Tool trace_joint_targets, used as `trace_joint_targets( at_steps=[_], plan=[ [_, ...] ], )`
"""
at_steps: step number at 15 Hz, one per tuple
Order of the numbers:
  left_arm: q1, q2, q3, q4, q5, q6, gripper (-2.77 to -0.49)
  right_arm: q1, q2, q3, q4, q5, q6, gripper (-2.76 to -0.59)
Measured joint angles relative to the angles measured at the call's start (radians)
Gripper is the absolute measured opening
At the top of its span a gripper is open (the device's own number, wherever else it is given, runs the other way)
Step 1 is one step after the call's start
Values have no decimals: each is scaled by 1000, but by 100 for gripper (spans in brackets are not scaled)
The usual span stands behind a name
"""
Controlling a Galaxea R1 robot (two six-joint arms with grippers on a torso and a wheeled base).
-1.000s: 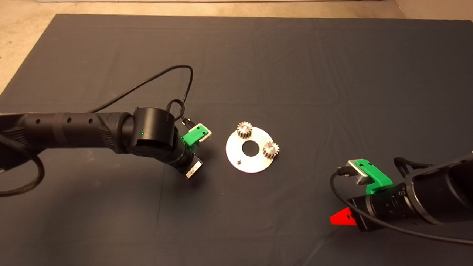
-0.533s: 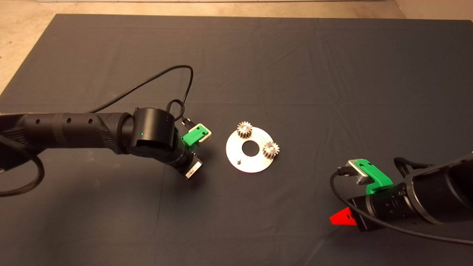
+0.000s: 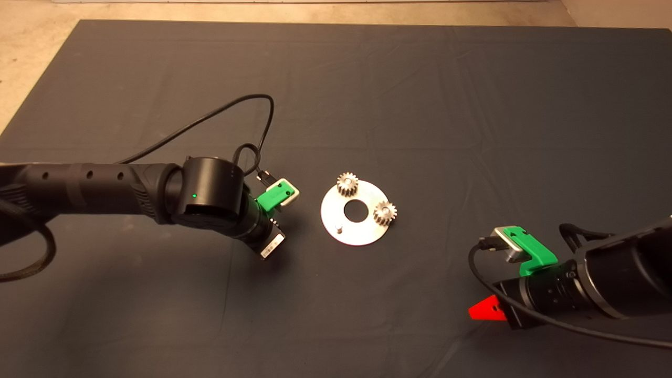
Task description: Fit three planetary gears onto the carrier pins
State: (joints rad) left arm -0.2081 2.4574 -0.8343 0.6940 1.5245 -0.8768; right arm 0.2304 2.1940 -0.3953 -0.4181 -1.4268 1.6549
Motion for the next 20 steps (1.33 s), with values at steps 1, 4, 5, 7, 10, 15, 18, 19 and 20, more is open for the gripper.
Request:
trace_joint_targets(
  at_steps=[1,4,5,7,10,15,18,19,20],
  plan=[
    [0,-3,8,0,0,-1,-240,0,0,0,0,-2,0,-162],
    [0,-17,44,0,1,-24,-240,0,0,3,4,-3,0,-162],
    [0,-24,66,0,2,-43,-241,0,0,3,4,-3,0,-162],
    [0,-31,124,0,2,-83,-241,0,0,3,4,-3,0,-162],
    [-1,-31,186,-1,2,-118,-241,0,0,3,5,-14,0,-162],
    [-31,46,206,-1,7,-156,-241,0,0,4,6,-29,0,-162],
    [-31,114,201,-2,2,-166,-242,0,0,4,6,-30,0,-162],
    [-31,135,190,-4,3,-167,-242,0,0,4,6,-30,0,-162],
    [-31,154,174,-5,4,-173,-242,0,0,4,6,-30,0,-162]
  ],
)
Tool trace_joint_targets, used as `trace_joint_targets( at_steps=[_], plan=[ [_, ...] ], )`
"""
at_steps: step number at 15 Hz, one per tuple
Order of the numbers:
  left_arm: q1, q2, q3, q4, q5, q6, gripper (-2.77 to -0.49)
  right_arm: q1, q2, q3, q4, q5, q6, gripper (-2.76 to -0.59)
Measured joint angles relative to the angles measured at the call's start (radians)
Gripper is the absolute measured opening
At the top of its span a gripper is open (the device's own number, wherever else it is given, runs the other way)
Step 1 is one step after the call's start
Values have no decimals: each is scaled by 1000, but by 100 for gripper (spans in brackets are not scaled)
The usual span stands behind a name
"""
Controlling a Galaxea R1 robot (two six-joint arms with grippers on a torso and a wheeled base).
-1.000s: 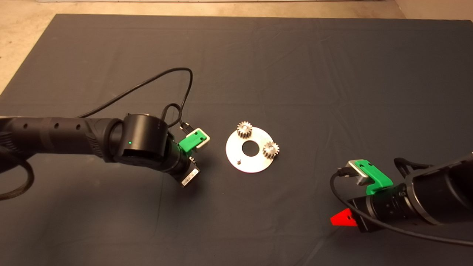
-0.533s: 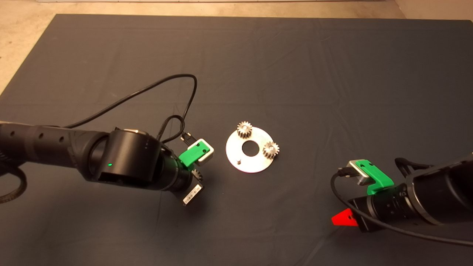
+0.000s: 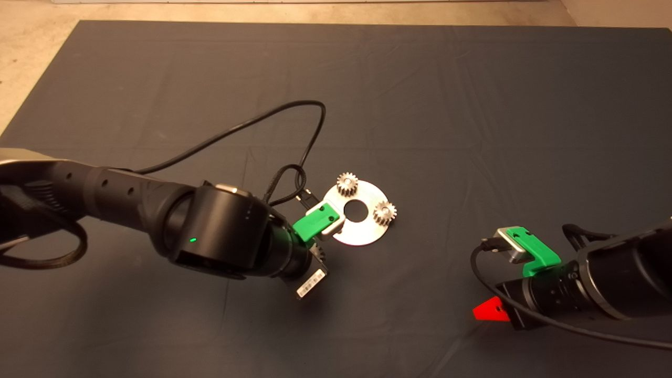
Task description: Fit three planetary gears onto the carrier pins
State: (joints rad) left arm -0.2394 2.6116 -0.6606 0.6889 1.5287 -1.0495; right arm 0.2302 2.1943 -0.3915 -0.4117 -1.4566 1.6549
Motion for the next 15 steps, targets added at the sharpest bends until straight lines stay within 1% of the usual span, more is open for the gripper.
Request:
trace_joint_targets(
  at_steps=[3,5,6,7,8,9,10,11,14,15],
  plan=[
    [-2,56,-54,-4,0,-1,-242,0,0,0,0,0,0,-162],
    [-8,73,-76,-9,-1,1,-242,0,0,0,0,-1,0,-162],
    [-9,78,-91,-15,0,12,-242,0,0,0,0,-2,0,-162],
    [-11,81,-109,-26,0,21,-242,0,0,0,0,-1,0,-162],
    [-19,85,-126,-42,1,38,-242,0,0,0,0,-1,0,-162],
    [-35,88,-141,-56,1,49,-242,0,0,0,0,-2,0,-162],
    [-50,91,-156,-64,1,65,-242,0,0,0,0,-2,0,-162],
    [-57,95,-170,-69,1,74,-242,0,-1,0,0,-1,0,-162],
    [-62,106,-204,-94,1,102,-242,0,0,0,0,-2,0,-162],
    [-66,112,-214,-97,2,111,-242,0,-1,0,0,-2,0,-162]
  ],
)
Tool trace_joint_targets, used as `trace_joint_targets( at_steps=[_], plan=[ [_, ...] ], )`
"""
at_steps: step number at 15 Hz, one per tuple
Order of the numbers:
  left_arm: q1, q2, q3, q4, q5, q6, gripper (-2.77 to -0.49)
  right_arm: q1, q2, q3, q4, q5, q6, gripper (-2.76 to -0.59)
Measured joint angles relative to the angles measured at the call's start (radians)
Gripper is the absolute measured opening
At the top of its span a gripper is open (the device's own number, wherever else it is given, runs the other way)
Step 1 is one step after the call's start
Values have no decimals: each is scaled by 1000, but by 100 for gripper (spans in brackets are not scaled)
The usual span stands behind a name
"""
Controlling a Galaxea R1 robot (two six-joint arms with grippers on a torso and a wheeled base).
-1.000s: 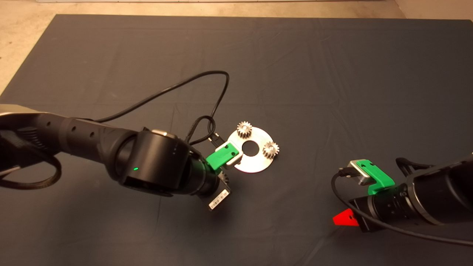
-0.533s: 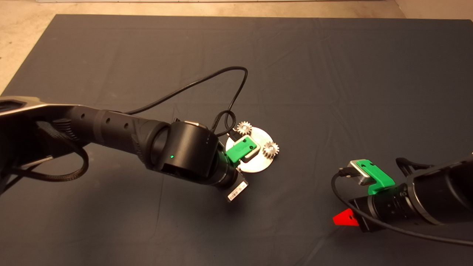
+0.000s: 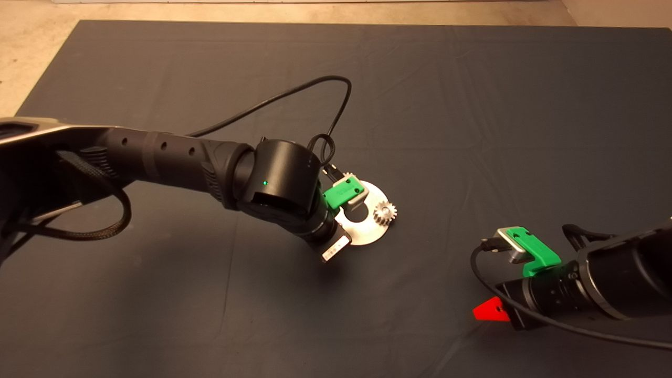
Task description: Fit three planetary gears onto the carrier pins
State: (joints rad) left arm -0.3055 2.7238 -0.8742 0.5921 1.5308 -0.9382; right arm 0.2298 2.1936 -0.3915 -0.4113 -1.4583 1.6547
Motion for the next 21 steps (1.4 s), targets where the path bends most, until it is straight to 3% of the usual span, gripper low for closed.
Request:
trace_joint_targets(
  at_steps=[9,13,21],
  plan=[
    [-6,69,-87,-26,-2,66,-243,0,-2,0,0,0,0,-162],
    [-6,77,-115,-43,-1,90,-243,0,-2,0,0,0,0,-162],
    [-6,83,-125,-48,-3,111,-243,0,-3,4,0,0,-1,-162]
  ],
)
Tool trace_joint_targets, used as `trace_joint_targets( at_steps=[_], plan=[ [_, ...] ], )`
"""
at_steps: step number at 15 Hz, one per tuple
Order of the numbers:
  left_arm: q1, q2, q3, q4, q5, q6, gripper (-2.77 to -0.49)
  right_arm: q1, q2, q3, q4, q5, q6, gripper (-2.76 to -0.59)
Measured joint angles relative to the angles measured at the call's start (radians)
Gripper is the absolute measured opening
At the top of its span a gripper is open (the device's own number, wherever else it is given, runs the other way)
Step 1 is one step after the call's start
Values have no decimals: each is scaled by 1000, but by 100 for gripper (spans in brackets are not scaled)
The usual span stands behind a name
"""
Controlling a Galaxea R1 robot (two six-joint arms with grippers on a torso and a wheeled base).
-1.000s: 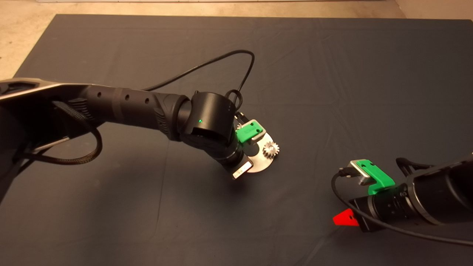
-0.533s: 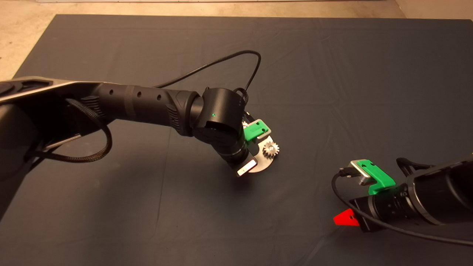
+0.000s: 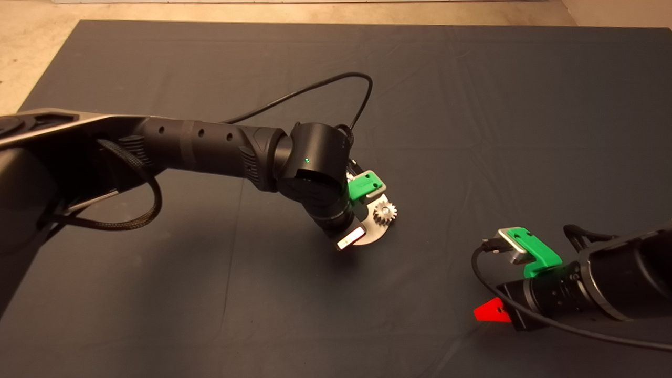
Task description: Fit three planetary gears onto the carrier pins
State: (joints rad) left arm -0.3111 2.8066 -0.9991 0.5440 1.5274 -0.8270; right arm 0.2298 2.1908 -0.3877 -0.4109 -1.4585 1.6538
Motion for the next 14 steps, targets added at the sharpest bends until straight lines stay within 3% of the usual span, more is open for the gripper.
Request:
trace_joint_targets(
  at_steps=[14],
  plan=[
    [0,-17,-3,-1,0,17,-243,0,0,2,0,0,0,-162]
  ],
)
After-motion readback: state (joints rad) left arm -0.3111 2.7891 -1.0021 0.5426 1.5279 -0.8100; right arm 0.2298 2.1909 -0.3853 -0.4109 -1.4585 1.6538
